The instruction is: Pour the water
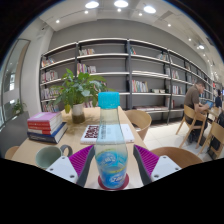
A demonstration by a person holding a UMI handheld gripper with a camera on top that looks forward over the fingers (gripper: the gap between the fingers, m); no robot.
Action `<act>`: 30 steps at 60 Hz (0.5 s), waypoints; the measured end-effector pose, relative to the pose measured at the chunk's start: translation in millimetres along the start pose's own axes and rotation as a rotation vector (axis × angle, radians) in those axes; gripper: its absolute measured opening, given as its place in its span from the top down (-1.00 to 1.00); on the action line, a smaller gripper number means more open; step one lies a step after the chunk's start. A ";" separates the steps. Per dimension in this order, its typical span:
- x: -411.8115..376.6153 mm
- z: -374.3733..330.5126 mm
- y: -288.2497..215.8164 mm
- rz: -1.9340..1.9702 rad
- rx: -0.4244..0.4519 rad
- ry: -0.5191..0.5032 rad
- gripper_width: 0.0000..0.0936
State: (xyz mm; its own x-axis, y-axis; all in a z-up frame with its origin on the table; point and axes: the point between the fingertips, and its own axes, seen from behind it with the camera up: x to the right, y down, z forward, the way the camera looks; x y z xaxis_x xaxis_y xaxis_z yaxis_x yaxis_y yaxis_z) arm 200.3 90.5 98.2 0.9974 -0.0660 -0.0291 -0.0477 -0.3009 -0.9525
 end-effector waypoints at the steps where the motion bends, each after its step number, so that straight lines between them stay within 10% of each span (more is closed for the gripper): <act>1: 3.5 -4.1 1.3 0.000 -0.005 0.006 -0.75; 30: -101.4 -177.1 79.6 -0.011 -0.273 -0.011 -0.79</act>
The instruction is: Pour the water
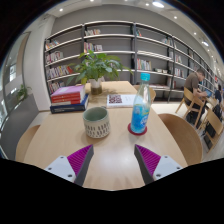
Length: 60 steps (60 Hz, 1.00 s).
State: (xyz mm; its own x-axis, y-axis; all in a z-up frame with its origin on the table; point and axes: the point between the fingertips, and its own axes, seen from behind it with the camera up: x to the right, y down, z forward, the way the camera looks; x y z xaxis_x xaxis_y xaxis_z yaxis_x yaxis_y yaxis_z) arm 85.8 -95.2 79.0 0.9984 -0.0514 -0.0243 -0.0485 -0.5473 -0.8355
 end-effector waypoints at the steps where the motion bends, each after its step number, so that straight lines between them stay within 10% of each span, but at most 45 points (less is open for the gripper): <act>1: -6.0 -5.5 -2.9 0.000 0.003 -0.002 -0.79; 31: -105.8 -125.4 -128.5 -0.019 0.140 -0.012 -0.79; 60: -136.5 -153.3 -140.9 -0.041 0.179 -0.017 -0.79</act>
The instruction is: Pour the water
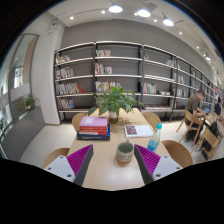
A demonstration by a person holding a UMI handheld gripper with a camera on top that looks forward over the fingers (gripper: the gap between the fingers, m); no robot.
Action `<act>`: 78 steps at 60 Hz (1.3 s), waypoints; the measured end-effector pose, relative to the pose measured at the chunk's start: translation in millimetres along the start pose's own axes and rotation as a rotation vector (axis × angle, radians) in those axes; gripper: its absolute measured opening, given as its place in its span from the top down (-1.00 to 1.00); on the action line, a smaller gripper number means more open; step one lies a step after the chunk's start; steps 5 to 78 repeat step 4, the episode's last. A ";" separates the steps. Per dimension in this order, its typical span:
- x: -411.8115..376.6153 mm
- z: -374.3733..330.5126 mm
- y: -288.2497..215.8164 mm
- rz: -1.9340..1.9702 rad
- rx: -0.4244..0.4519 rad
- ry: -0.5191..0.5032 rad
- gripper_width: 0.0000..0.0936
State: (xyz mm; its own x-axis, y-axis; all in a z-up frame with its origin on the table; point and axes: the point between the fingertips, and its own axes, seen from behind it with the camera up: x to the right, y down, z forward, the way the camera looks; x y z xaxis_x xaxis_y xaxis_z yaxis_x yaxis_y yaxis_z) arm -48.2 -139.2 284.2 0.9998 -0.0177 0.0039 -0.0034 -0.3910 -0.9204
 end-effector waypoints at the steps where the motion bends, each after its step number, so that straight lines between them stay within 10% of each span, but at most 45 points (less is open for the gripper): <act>1: -0.2 -0.5 0.2 0.002 -0.001 0.001 -0.79; 78: -3.0 -1.9 0.6 0.012 -0.003 -0.006 -0.79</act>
